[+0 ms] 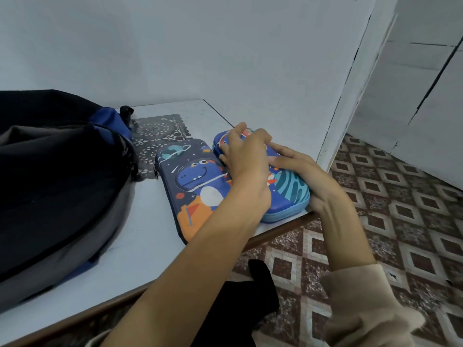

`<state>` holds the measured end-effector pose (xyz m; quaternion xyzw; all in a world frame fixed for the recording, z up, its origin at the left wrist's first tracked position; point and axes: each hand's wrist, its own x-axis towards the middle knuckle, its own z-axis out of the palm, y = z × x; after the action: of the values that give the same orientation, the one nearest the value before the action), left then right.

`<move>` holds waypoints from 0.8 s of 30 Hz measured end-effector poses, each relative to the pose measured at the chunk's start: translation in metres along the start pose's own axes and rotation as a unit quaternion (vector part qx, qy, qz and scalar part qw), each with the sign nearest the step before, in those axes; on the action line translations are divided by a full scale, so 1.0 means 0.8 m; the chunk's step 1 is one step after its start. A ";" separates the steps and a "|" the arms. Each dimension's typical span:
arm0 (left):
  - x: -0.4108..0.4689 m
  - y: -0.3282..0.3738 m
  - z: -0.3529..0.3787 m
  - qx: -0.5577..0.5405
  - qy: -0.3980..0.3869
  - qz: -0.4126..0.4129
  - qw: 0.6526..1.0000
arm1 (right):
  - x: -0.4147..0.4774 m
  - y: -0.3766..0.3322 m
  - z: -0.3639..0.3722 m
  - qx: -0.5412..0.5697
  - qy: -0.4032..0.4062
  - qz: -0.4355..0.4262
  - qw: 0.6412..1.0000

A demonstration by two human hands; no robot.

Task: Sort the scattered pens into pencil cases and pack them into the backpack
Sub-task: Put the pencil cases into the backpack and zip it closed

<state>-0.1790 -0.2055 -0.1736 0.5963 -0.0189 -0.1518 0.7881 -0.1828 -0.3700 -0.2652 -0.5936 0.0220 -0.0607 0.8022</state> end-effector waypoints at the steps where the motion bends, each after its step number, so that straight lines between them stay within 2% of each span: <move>1: 0.014 -0.008 -0.002 -0.003 0.009 0.000 1.000 | -0.045 -0.040 0.060 -0.014 -0.027 0.011 0.999; 2: 0.018 -0.009 -0.007 0.000 0.008 -0.010 1.000 | -0.056 -0.047 0.064 -0.031 0.032 0.014 0.999; 3: 0.016 -0.006 -0.012 0.005 0.002 -0.026 1.000 | -0.059 -0.054 0.073 -0.028 -0.003 0.005 1.000; 5: 0.002 0.004 -0.012 -0.016 -0.045 -0.031 0.998 | -0.053 -0.060 0.082 -0.045 0.060 0.032 0.997; 7: -0.007 0.008 -0.012 -0.032 -0.082 -0.003 0.996 | -0.045 -0.067 0.084 -0.043 0.116 0.028 0.992; 10: -0.017 0.022 -0.015 -0.035 -0.094 0.047 0.994 | -0.054 -0.085 0.086 -0.003 0.095 -0.008 0.995; 13: -0.030 0.033 -0.024 0.001 -0.085 0.141 0.986 | -0.060 -0.107 0.108 0.003 0.093 -0.043 0.995; 17: -0.047 0.038 -0.052 0.096 -0.070 0.271 0.955 | -0.071 -0.120 0.154 0.009 0.037 -0.080 0.996; 21: -0.065 0.055 -0.103 0.056 -0.029 0.312 0.948 | -0.071 -0.109 0.219 0.020 -0.018 -0.086 0.996; 24: -0.072 0.068 -0.157 0.079 -0.003 0.330 0.941 | -0.065 -0.089 0.269 0.053 -0.053 -0.077 0.994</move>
<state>-0.1956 -0.0597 -0.1497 0.6161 -0.2289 0.1169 0.7446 -0.2162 -0.1801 -0.1358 -0.5528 -0.0698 -0.0922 0.8252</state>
